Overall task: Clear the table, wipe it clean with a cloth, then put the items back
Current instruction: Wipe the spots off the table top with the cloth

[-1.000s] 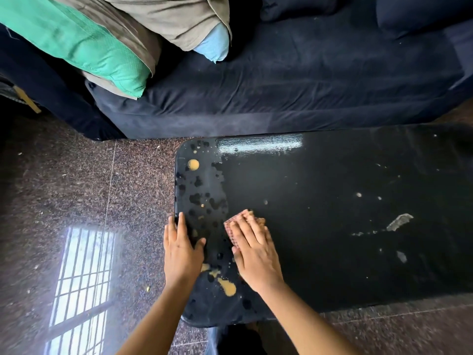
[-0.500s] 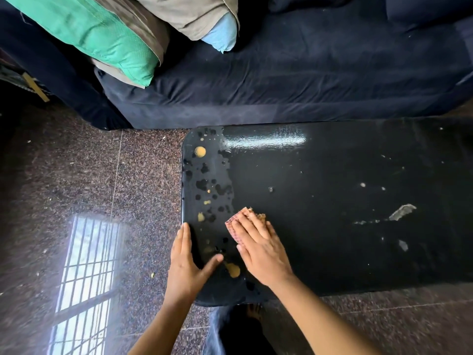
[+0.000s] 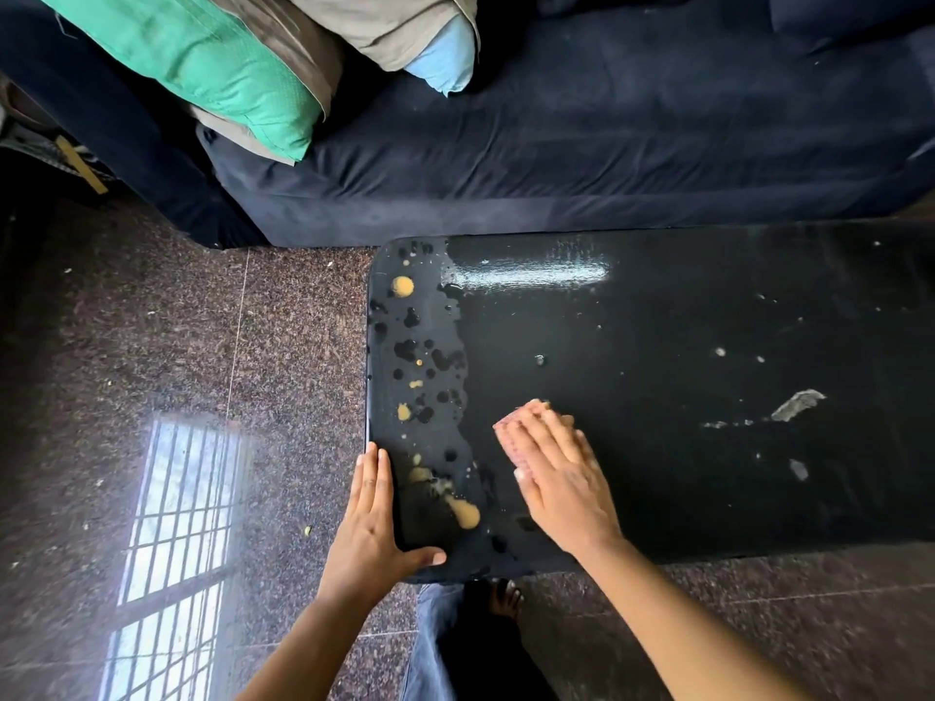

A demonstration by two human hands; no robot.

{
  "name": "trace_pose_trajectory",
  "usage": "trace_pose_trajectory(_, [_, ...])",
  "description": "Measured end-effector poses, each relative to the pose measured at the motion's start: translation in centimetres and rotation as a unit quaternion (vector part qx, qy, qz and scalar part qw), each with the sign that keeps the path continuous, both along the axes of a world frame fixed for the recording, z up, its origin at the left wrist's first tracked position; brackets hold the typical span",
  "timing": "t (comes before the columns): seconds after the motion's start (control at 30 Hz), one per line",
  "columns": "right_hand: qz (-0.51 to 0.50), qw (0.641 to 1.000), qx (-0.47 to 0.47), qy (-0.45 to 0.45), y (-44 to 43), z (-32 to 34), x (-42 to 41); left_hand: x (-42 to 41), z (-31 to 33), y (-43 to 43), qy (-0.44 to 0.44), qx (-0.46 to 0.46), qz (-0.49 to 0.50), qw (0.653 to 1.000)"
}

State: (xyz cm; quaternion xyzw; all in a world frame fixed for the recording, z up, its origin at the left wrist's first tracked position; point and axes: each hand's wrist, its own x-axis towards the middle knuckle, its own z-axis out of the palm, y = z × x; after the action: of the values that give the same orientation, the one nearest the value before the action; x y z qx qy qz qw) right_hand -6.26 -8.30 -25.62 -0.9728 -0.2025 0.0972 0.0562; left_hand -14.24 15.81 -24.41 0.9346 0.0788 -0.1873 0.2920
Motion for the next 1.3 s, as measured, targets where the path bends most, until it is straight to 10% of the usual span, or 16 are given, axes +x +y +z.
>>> trace_pose_trajectory(0.13, [-0.184,0.982,0.030,-0.002,2.3,0.4,-1.2,0.2,0.2,-0.2,0.008,-0.004,0.000,1.000])
trace_pose_trajectory(0.33, [0.038,0.998,0.048,-0.003,2.9,0.3,-3.2,0.3,0.3,0.0,0.022,0.006,-0.004,1.000])
trace_pose_trajectory(0.57, [-0.177,0.983,0.043,-0.002,2.4,0.2,-4.1,0.2,0.5,0.1,0.027,0.006,-0.003,1.000])
trace_pose_trajectory(0.8, [0.046,0.998,0.044,-0.007,1.5,0.0,-5.4,0.0,0.2,0.4,0.021,-0.001,0.001,1.000])
trace_pose_trajectory(1.03, [-0.170,0.985,0.034,-0.006,-0.2,0.1,-6.2,0.0,0.1,0.4,0.024,0.010,-0.007,1.000])
trace_pose_trajectory(1.3, [0.052,0.997,0.063,-0.014,1.3,-0.2,-7.8,-0.1,0.0,0.4,0.026,0.018,-0.009,0.999])
